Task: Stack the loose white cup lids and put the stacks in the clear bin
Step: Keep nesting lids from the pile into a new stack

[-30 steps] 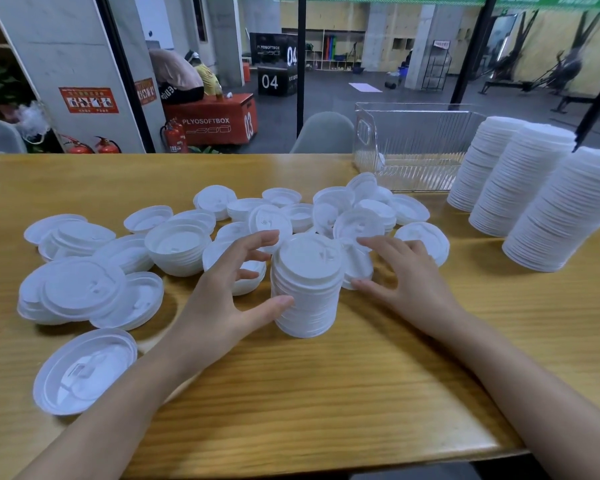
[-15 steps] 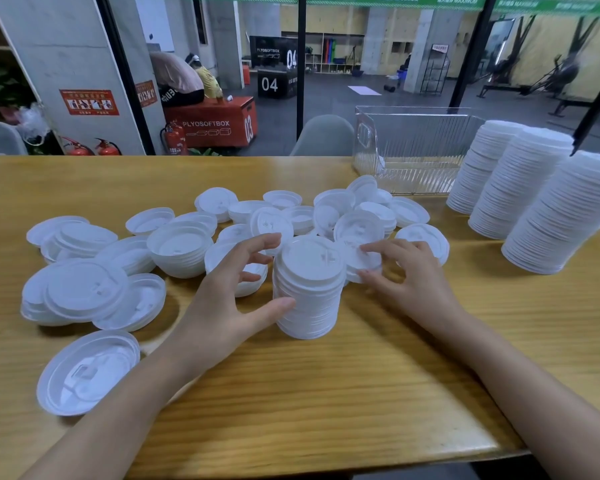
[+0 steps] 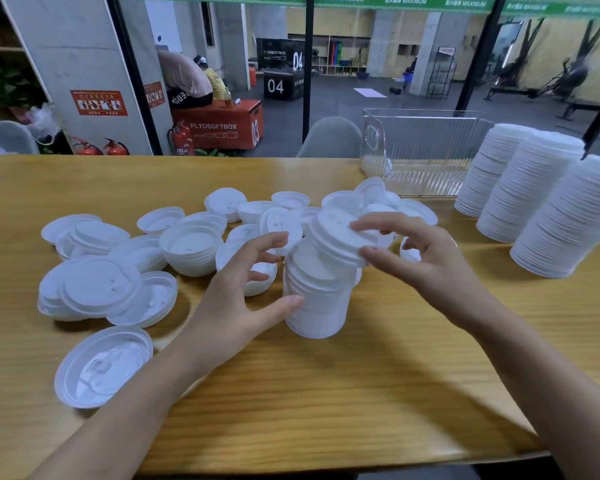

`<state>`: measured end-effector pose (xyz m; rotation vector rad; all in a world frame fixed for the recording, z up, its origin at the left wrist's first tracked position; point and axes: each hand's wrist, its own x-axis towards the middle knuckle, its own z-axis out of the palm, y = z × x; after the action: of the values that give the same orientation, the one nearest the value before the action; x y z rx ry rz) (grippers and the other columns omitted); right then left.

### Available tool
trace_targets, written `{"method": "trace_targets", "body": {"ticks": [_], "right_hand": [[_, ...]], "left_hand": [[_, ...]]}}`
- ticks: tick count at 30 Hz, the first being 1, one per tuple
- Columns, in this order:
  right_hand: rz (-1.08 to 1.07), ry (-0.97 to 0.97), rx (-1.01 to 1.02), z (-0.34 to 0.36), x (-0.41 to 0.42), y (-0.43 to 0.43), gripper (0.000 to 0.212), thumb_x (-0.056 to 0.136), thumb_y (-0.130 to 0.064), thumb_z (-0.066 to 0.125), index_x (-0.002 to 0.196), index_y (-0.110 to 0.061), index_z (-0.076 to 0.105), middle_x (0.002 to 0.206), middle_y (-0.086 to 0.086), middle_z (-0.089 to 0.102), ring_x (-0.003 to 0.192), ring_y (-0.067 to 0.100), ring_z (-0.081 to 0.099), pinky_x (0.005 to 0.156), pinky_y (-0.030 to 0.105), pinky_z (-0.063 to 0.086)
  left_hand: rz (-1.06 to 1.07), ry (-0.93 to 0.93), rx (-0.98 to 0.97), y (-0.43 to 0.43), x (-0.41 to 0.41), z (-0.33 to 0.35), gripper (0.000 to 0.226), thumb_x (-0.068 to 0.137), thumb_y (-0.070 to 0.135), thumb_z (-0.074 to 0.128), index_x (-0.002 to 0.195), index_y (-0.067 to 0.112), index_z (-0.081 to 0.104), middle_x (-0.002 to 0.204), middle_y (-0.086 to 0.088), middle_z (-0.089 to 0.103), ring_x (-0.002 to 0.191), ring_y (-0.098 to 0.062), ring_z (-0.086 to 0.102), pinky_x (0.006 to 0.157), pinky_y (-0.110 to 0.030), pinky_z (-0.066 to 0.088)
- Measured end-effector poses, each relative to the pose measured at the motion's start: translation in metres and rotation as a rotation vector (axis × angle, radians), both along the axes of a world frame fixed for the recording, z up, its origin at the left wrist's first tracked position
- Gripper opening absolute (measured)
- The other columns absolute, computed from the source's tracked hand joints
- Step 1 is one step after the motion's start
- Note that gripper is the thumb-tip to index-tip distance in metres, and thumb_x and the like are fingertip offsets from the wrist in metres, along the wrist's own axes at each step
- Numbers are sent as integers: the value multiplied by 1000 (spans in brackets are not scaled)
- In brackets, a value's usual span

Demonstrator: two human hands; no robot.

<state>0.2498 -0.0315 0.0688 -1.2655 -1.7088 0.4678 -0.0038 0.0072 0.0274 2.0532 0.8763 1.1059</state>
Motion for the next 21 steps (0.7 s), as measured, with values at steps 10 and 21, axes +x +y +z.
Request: {"method": "trace_targets", "body": {"ticks": [10,21], "right_hand": [[101,-88,-24,-4,-13,2,28,78,-43,72,106,-43,71,120,-23,62,124,5,45,95,6,30],[85,-202,21,-8,-12,6,33,77,-60,64,108,-50,68,122,-28,57,122,7,42,101,15,30]], "left_hand": [[20,0,-20,2,-2,-1,67,71,56,73,131,53,44,134,20,53,126,-11,51,102,-42,46],[-1,9,-11,1,0,0,65,72,51,71,131,47,43,136,27,49,127,-5,50,98,-29,43]]}}
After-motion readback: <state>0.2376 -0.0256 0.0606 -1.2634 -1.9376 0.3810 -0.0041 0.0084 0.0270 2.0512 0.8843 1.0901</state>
